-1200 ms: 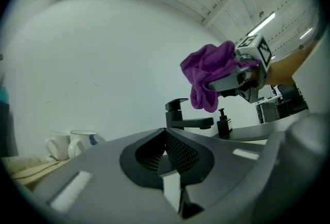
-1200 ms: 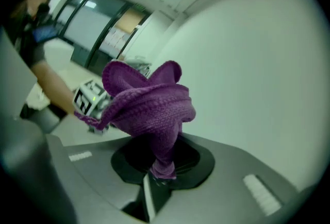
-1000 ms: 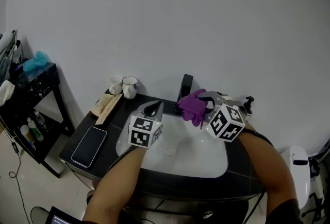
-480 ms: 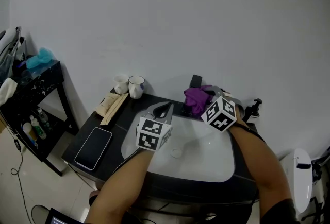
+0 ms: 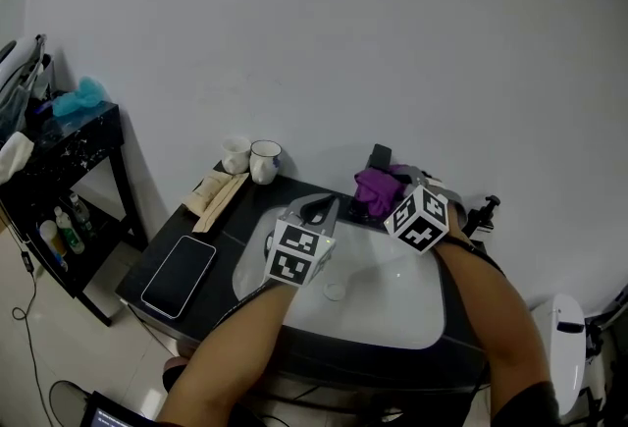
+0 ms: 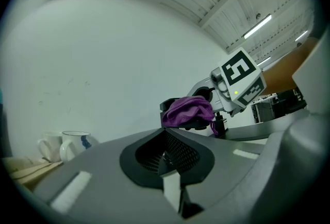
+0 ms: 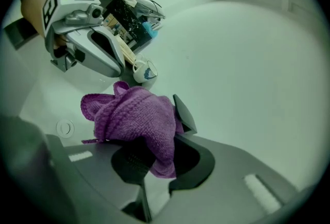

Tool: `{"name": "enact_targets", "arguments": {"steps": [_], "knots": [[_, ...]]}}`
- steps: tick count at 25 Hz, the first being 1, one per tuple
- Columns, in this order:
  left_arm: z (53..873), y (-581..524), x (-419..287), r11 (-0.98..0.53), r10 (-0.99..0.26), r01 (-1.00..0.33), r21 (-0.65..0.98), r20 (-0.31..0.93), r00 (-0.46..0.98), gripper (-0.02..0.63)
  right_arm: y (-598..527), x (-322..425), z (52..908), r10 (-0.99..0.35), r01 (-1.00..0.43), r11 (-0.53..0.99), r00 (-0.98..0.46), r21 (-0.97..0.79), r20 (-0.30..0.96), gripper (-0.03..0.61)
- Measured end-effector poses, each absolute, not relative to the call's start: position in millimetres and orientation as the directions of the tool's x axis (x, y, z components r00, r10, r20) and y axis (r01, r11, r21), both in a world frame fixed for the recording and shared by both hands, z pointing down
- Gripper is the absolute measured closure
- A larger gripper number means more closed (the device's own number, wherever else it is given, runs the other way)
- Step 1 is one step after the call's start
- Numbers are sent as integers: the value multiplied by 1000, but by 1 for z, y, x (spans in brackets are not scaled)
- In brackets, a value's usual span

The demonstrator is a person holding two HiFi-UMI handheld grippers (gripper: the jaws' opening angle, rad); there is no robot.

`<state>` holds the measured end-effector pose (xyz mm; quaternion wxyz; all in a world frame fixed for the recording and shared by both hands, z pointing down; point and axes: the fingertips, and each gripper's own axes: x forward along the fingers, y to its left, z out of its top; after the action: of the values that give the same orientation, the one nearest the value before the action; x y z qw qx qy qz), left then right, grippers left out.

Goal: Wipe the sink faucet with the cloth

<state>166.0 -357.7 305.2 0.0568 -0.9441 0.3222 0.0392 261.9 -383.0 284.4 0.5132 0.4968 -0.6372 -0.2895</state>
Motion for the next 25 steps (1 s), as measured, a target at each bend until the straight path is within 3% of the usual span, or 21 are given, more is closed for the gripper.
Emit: {"name": "enact_targets", "arguments": {"steps": [15, 25], "knots": [[308, -368, 146, -744, -660, -667, -47, -106, 744, 596, -288, 214, 296, -935, -200, 355, -95, 913, 343, 515], [309, -367, 148, -745, -660, -666, -43, -103, 744, 595, -270, 225, 352, -916, -268, 400, -105, 876, 386, 515]]}}
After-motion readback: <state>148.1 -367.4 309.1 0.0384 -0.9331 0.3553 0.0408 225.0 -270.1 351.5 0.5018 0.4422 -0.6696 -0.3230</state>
